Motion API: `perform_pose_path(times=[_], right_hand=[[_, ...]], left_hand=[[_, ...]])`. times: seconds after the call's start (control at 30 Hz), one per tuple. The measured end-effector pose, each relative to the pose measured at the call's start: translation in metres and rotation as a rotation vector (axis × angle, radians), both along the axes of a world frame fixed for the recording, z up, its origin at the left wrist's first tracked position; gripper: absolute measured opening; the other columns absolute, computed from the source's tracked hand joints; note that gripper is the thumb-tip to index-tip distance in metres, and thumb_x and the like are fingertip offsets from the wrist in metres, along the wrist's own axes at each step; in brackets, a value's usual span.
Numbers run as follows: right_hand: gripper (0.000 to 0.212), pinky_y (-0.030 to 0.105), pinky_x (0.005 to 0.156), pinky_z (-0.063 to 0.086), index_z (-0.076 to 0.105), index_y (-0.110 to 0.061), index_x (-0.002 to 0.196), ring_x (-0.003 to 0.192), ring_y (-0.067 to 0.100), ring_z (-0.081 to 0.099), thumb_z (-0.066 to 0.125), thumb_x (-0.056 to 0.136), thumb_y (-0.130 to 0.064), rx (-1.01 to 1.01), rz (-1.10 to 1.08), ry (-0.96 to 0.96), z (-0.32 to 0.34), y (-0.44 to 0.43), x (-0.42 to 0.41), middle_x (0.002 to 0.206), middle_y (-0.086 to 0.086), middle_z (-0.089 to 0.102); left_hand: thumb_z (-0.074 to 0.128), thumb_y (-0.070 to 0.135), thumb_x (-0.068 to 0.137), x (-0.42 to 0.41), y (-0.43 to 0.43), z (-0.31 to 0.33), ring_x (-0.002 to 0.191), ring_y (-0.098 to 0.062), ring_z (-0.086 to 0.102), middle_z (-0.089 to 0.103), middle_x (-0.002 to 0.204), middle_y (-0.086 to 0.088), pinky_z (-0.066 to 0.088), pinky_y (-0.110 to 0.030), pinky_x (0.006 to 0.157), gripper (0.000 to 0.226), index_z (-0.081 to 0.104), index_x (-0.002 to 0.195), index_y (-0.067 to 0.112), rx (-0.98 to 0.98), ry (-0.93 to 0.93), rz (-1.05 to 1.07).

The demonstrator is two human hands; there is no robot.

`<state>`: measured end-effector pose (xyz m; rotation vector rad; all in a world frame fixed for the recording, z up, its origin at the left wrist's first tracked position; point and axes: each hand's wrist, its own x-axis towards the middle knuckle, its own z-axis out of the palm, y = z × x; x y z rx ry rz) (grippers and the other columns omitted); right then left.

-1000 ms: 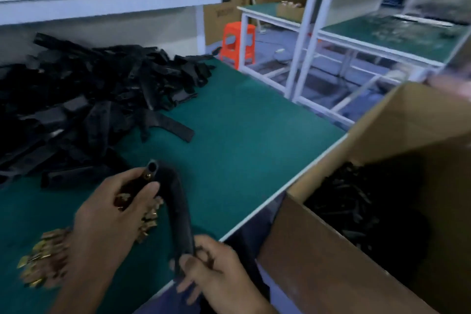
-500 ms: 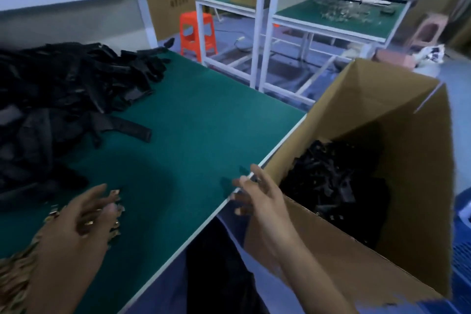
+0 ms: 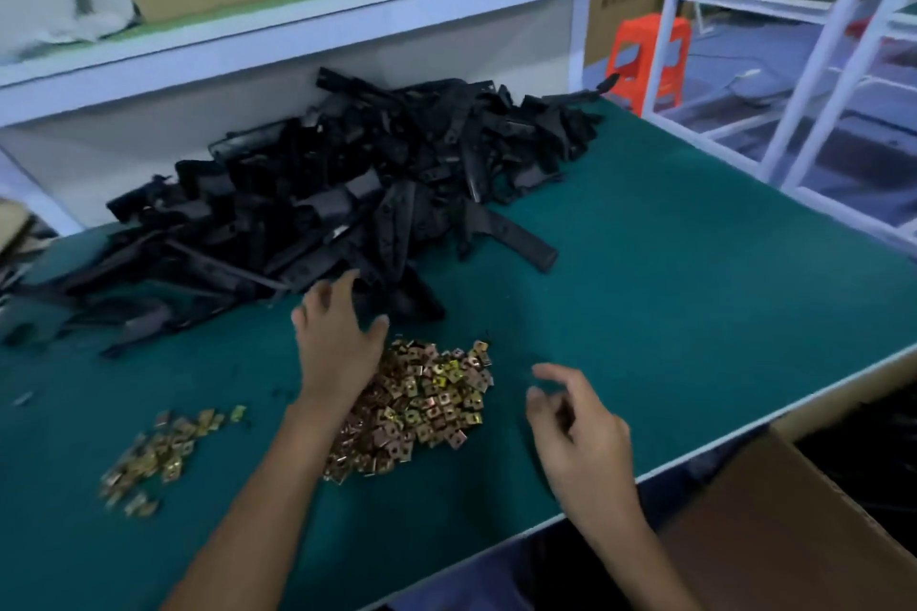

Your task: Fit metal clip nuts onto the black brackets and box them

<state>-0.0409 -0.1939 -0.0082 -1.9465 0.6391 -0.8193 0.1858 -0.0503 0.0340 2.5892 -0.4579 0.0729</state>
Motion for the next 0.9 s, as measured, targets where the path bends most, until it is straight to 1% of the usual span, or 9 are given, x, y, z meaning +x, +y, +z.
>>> perform_pose_path(times=[0.1, 0.23, 0.4, 0.5, 0.57, 0.63, 0.7, 0.8, 0.9], right_hand=[[0.015, 0.009, 0.057, 0.036, 0.068, -0.022, 0.11, 0.056, 0.006, 0.055, 0.069, 0.096, -0.017, -0.006, 0.025, 0.059, 0.004, 0.004, 0.003, 0.07, -0.016, 0.059], [0.011, 0.009, 0.059, 0.037, 0.071, -0.022, 0.105, 0.059, 0.005, 0.056, 0.069, 0.096, -0.017, -0.017, 0.004, 0.083, 0.005, 0.003, 0.004, 0.068, -0.021, 0.059], [0.009, 0.012, 0.057, 0.037, 0.071, -0.024, 0.101, 0.06, 0.007, 0.057, 0.069, 0.095, -0.017, -0.02, 0.007, 0.084, 0.006, 0.003, 0.005, 0.072, -0.016, 0.061], [0.013, 0.017, 0.06, 0.041, 0.069, -0.032, 0.102, 0.062, 0.006, 0.058, 0.072, 0.095, -0.022, 0.003, 0.035, 0.052, 0.004, 0.004, 0.006, 0.072, -0.018, 0.062], [0.029, 0.023, 0.066, 0.048, 0.063, -0.04, 0.115, 0.076, 0.004, 0.063, 0.076, 0.09, -0.038, 0.05, 0.088, 0.036, 0.003, 0.005, 0.008, 0.091, -0.023, 0.065], [0.065, 0.017, 0.072, 0.05, 0.048, -0.052, 0.135, 0.098, 0.0, 0.062, 0.08, 0.078, -0.056, 0.125, 0.179, 0.024, 0.005, 0.007, 0.012, 0.12, -0.032, 0.057], [0.077, 0.011, 0.081, 0.05, 0.042, -0.059, 0.138, 0.11, -0.008, 0.059, 0.078, 0.07, -0.048, 0.208, 0.265, -0.034, 0.005, 0.01, 0.017, 0.129, -0.036, 0.054], [0.048, 0.017, 0.08, 0.054, 0.058, -0.057, 0.123, 0.095, -0.005, 0.068, 0.06, 0.079, -0.038, 0.225, 0.27, -0.115, -0.001, 0.013, 0.021, 0.104, -0.027, 0.072], [0.033, 0.013, 0.065, 0.045, 0.062, -0.058, 0.111, 0.07, -0.003, 0.062, 0.053, 0.085, -0.075, 0.245, 0.156, -0.14, 0.002, 0.013, 0.022, 0.077, -0.018, 0.068]], left_hand=[[0.061, 0.03, 0.098, 0.025, -0.001, -0.007, 0.142, -0.036, 0.022, 0.028, 0.157, -0.011, 0.029, -0.05, 0.113, 0.062, 0.033, 0.154, 0.032, 0.249, -0.011, -0.108], [0.067, 0.021, 0.095, 0.041, 0.009, -0.01, 0.127, -0.037, 0.039, 0.05, 0.137, -0.011, 0.036, -0.049, 0.104, 0.046, 0.053, 0.139, 0.023, 0.289, -0.152, -0.148], [0.074, 0.02, 0.091, 0.032, 0.026, 0.012, 0.115, -0.037, 0.051, 0.056, 0.12, -0.014, 0.044, -0.044, 0.096, 0.045, 0.059, 0.133, 0.012, -0.006, -0.238, -0.163], [0.072, 0.042, 0.091, -0.001, 0.023, 0.043, 0.11, -0.017, 0.062, 0.064, 0.121, 0.003, 0.053, -0.032, 0.091, 0.053, 0.054, 0.135, 0.02, -0.21, -0.16, -0.146], [0.074, 0.054, 0.084, -0.043, 0.015, 0.065, 0.099, 0.006, 0.065, 0.069, 0.106, 0.022, 0.05, -0.009, 0.078, 0.05, 0.056, 0.125, 0.032, -0.383, -0.009, -0.235], [0.078, 0.054, 0.078, -0.087, 0.002, 0.07, 0.091, 0.01, 0.067, 0.071, 0.101, 0.028, 0.048, -0.004, 0.073, 0.041, 0.059, 0.111, 0.039, -0.454, 0.141, -0.378], [0.074, 0.057, 0.075, -0.12, -0.01, 0.061, 0.094, 0.015, 0.063, 0.068, 0.102, 0.032, 0.044, -0.005, 0.077, 0.041, 0.058, 0.11, 0.042, -0.38, 0.198, -0.514], [0.06, 0.061, 0.087, -0.125, -0.012, 0.042, 0.106, 0.018, 0.052, 0.059, 0.105, 0.041, 0.037, -0.005, 0.087, 0.042, 0.058, 0.123, 0.041, -0.242, 0.154, -0.686], [0.035, 0.056, 0.104, -0.087, -0.001, 0.025, 0.102, 0.005, 0.06, 0.068, 0.109, 0.021, 0.048, -0.022, 0.091, 0.045, 0.068, 0.118, 0.028, -0.242, 0.137, -0.518]])
